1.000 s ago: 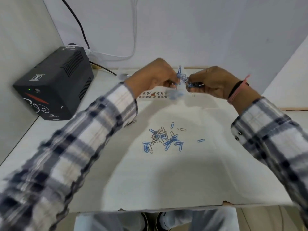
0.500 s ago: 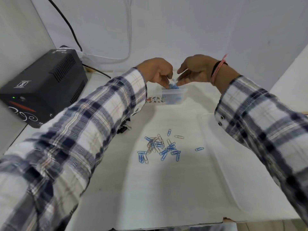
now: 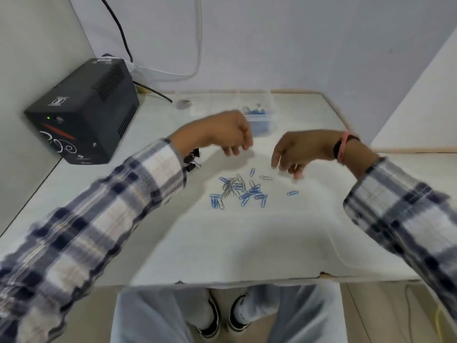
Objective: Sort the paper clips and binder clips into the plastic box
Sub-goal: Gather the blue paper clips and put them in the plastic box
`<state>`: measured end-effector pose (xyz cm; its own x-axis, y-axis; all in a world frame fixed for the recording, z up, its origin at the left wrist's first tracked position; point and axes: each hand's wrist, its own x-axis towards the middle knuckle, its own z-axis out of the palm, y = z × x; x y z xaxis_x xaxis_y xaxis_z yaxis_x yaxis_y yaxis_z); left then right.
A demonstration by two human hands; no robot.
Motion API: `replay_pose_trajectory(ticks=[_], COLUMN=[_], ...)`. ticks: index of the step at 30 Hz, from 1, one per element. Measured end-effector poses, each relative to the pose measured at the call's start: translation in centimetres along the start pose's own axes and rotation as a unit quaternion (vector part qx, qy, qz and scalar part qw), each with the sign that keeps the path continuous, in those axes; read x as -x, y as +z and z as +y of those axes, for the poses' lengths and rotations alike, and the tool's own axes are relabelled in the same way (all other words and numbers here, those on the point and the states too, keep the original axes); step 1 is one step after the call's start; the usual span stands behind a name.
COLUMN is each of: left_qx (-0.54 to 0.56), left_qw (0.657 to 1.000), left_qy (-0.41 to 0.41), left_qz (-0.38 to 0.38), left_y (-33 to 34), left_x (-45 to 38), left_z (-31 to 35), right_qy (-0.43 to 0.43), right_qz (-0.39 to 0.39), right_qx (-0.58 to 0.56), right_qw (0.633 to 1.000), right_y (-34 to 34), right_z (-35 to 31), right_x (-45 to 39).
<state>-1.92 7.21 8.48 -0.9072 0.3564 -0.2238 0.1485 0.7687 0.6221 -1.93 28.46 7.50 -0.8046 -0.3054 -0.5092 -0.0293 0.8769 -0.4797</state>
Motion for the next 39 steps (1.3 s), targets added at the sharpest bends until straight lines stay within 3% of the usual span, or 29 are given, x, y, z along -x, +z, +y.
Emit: replay_pose_trajectory(ticks=[4, 9, 12, 14, 16, 22, 24, 26, 29, 33, 39], left_qx=[-0.157, -0.043, -0.06, -0.099, -0.14, 0.056, 0.179, 0.272, 0.288, 0.277, 0.247], left_qw=[0.986, 0.999, 0.998, 0.992, 0.986, 0.998, 0.982, 0.958, 0.947, 0.951, 0.958], left_qy=[0.002, 0.007, 0.0, -0.019, -0.009, 0.005, -0.003, -0.011, -0.023, -0.033, -0.075], left_qz=[-0.047, -0.008, -0.018, -0.078, -0.089, 0.035, 0.065, 0.092, 0.138, 0.132, 0.128], left_y=[3.8, 4.7, 3.6, 3.3, 3.8, 4.7, 3.9, 3.0, 2.4, 2.8, 3.4], left_x=[3.4, 5.8, 7.2, 7.8, 7.8, 6.4, 6.6, 6.9, 6.8, 6.6, 6.7], left_z=[-1.7, -3.1, -4.4, -5.2, -5.4, -5.9, -6.5, -6.6, -6.5, -6.7, -7.1], right_qy=[-0.009, -0.074, -0.054, -0.027, -0.036, -0.106, -0.084, -0.054, -0.053, -0.147, -0.277], right_qz=[0.044, 0.067, 0.096, 0.06, 0.037, 0.094, 0.094, 0.095, 0.09, 0.099, 0.18], right_qx=[0.073, -0.007, 0.059, 0.112, 0.104, -0.011, 0.007, 0.095, 0.177, 0.187, 0.216], right_qw=[0.996, 0.995, 0.992, 0.992, 0.993, 0.99, 0.992, 0.989, 0.979, 0.966, 0.919], right_y=[4.6, 6.1, 5.0, 5.1, 6.2, 7.8, 7.4, 7.6, 9.6, 11.0, 12.2], right_z=[-0.6, -1.6, -0.5, 0.0, -0.2, -2.0, -2.0, -2.3, -3.4, -4.8, -3.6], right_x=[1.0, 1.8, 3.0, 3.6, 3.4, 2.2, 2.4, 2.4, 1.4, 0.8, 0.8])
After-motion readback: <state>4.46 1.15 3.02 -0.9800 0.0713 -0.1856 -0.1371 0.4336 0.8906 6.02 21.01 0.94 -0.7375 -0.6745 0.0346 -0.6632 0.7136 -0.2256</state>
